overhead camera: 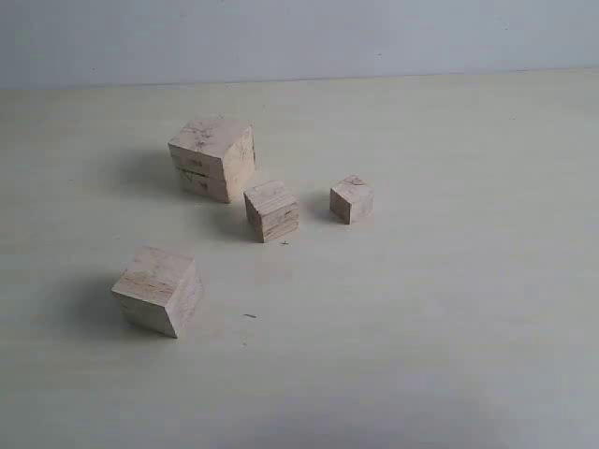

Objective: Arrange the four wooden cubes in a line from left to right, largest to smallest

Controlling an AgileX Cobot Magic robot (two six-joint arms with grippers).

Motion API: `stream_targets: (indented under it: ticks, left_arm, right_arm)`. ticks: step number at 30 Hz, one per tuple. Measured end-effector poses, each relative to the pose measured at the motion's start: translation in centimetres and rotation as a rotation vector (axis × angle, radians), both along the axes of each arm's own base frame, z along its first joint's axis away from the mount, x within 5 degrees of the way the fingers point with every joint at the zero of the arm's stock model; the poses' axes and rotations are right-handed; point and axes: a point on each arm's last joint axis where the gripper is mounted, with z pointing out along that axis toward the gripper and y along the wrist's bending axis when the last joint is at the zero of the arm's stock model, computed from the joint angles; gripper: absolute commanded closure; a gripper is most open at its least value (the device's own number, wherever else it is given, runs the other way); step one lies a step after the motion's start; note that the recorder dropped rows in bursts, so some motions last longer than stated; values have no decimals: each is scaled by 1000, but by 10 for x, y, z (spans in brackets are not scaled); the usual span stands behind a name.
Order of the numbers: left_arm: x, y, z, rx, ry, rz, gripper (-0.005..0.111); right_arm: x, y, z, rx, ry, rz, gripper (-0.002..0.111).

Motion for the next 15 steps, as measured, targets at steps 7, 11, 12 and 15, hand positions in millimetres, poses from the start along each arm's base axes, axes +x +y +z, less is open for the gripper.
stream_targets:
  ticks: [7,11,12,15]
  left_arm:
    - [0,0,0,0,2,0,107]
    - [0,0,0,0,2,0,107]
    - [0,0,0,0,2,0,107]
    - [0,0,0,0,2,0,107]
  right_arm:
    - [1,-1,6,10,-70,-14,106]
    - [3,-7,32,127,-348,-84,106]
    - [2,-8,35,131,-390,-96,106]
    - [0,-12,45,145,-506,-129,106]
